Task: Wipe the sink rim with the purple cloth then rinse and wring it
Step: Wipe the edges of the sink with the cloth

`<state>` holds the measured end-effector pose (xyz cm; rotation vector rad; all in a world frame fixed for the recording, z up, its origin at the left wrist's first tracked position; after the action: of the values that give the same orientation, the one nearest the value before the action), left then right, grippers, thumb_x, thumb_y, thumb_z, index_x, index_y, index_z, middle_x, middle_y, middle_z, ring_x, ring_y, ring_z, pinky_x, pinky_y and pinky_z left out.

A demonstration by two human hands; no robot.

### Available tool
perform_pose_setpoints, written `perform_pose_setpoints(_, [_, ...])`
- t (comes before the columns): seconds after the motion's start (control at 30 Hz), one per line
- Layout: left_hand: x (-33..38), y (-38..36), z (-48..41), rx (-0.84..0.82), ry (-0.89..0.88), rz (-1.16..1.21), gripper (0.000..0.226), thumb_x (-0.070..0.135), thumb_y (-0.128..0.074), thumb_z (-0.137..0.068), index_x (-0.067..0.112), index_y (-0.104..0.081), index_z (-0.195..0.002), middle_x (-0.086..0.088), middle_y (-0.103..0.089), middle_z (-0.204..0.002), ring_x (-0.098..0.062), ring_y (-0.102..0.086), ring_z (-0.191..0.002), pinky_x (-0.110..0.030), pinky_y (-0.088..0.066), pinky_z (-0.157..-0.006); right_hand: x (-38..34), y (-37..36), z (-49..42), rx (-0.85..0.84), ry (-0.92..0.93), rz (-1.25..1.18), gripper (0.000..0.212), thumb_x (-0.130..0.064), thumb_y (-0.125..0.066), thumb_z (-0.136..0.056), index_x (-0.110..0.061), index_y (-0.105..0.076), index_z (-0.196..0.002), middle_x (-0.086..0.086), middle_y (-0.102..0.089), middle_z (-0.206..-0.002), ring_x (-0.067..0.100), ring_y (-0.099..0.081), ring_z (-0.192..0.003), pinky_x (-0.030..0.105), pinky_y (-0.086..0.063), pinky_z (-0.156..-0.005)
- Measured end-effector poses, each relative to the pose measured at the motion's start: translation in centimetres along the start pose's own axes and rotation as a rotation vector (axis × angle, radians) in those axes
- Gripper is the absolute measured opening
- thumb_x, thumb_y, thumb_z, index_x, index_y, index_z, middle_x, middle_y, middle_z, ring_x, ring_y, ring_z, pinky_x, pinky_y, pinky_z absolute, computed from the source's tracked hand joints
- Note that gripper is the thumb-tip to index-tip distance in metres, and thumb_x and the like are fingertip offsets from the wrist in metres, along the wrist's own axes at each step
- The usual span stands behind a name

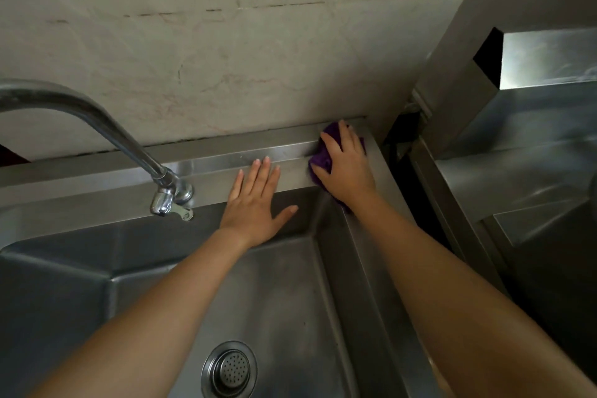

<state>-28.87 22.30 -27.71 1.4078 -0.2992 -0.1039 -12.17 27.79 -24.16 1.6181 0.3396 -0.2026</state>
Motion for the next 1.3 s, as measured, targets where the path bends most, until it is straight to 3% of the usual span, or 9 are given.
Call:
perform_pose_setpoints(0.23, [0.0,0.1,0.2,0.003,0.008,0.007,0.081,0.066,-0.020,-0.088,0.021,0.014,-0.147,0.000,0.024,-0.155,-0.014,0.026,-0.140,-0.039,0.013,-0.117,0.6,0.8,4.7,0.047,0.069,0.036,0.051,-0.029,-0.061,-0.085,-0.009,-0.049,-0.131,0.016,-0.037,-0.147,0.033,-0.031,-0.137,0.039,-0.024,-0.113])
perform_pose_setpoints(0.5, [0.1,0.6,0.2,0.012,0.010,0.073,0.076,0.061,-0.020,-0.091,0.020,0.010,-0.147,-0.001,0.020,-0.156,-0.013,0.024,-0.140,-0.036,0.013,-0.116,-0.2,-0.6,11.9,0.043,-0.045,0.043,0.071,-0.020,-0.083,-0.062,-0.012,-0.054,-0.127,0.021,-0.050,-0.135,0.042,-0.049,-0.122,0.047,-0.041,-0.099])
perform_pose_setpoints(0.63, [-1.2,2.5,0.3,0.158,0.045,0.101,0.073,0.055,-0.024,-0.094,0.017,0.006,-0.148,-0.002,0.016,-0.156,-0.014,0.019,-0.142,-0.033,0.013,-0.116,-0.4,0.0,12.5,0.058,-0.146,-0.207,0.062,-0.010,-0.066,-0.080,-0.019,-0.042,-0.136,0.007,-0.027,-0.151,0.027,-0.020,-0.139,0.039,-0.027,-0.114])
perform_pose_setpoints(0.73, [-3.9,2.9,-0.5,0.133,0.162,0.076,0.071,0.052,-0.022,-0.094,0.016,0.008,-0.147,-0.005,0.017,-0.156,-0.018,0.020,-0.143,-0.037,0.013,-0.117,-0.6,1.3,10.0,0.172,-0.182,-0.507,0.052,-0.010,-0.061,-0.084,-0.016,-0.045,-0.133,0.007,-0.031,-0.146,0.018,-0.029,-0.131,0.024,-0.028,-0.109])
perform_pose_setpoints(0.8, [-4.8,2.4,-0.8,0.097,0.191,0.049,0.073,0.055,-0.020,-0.093,0.015,0.012,-0.146,-0.005,0.022,-0.155,-0.019,0.024,-0.141,-0.040,0.013,-0.116,-1.9,1.4,6.7,0.224,-0.149,-0.551,0.051,-0.010,-0.060,-0.084,-0.016,-0.046,-0.133,0.009,-0.034,-0.145,0.015,-0.034,-0.126,0.022,-0.030,-0.107])
perform_pose_setpoints(0.9, [-4.8,1.7,-0.9,0.073,0.185,0.051,0.077,0.058,-0.018,-0.092,0.015,0.018,-0.144,-0.002,0.030,-0.151,-0.018,0.031,-0.138,-0.041,0.017,-0.114,-5.6,-0.2,1.5,0.176,0.040,-0.431,0.051,-0.009,-0.061,-0.082,-0.013,-0.048,-0.131,0.015,-0.034,-0.147,0.029,-0.031,-0.134,0.039,-0.029,-0.112])
perform_pose_setpoints(1.0, [-4.9,1.4,-0.9,0.103,0.193,0.038,0.082,0.068,-0.006,-0.085,0.016,0.021,-0.142,0.000,0.033,-0.149,-0.017,0.034,-0.136,-0.041,0.019,-0.114,-8.1,-2.1,-0.9,0.098,0.183,-0.231,0.057,-0.009,-0.066,-0.078,-0.011,-0.047,-0.131,0.016,-0.034,-0.147,0.033,-0.027,-0.137,0.043,-0.026,-0.113])
perform_pose_setpoints(1.13, [-5.1,1.2,-0.9,0.128,0.194,0.005,0.090,0.075,0.009,-0.071,0.018,0.024,-0.139,0.002,0.034,-0.146,-0.016,0.033,-0.136,-0.041,0.019,-0.113,-6.0,-1.9,-1.5,0.106,0.180,-0.105,0.062,-0.011,-0.067,-0.076,-0.013,-0.044,-0.134,0.014,-0.035,-0.147,0.032,-0.031,-0.135,0.042,-0.030,-0.109])
perform_pose_setpoints(1.3, [-4.9,1.2,-0.9,0.155,0.191,-0.054,0.091,0.074,0.010,-0.072,0.015,0.021,-0.141,-0.002,0.029,-0.149,-0.019,0.029,-0.139,-0.043,0.015,-0.115,-0.1,0.0,-1.5,0.153,-0.020,0.016,0.062,-0.009,-0.065,-0.077,-0.012,-0.043,-0.134,0.016,-0.035,-0.146,0.035,-0.034,-0.131,0.044,-0.035,-0.107])
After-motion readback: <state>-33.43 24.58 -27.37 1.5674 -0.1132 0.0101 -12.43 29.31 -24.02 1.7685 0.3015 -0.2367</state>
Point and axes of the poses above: each hand's wrist, its own z-axis away from the middle knuckle, its own y-axis out of the back of the hand, x = y × z, the point moved 7 cm from there along -z, towards the middle knuckle
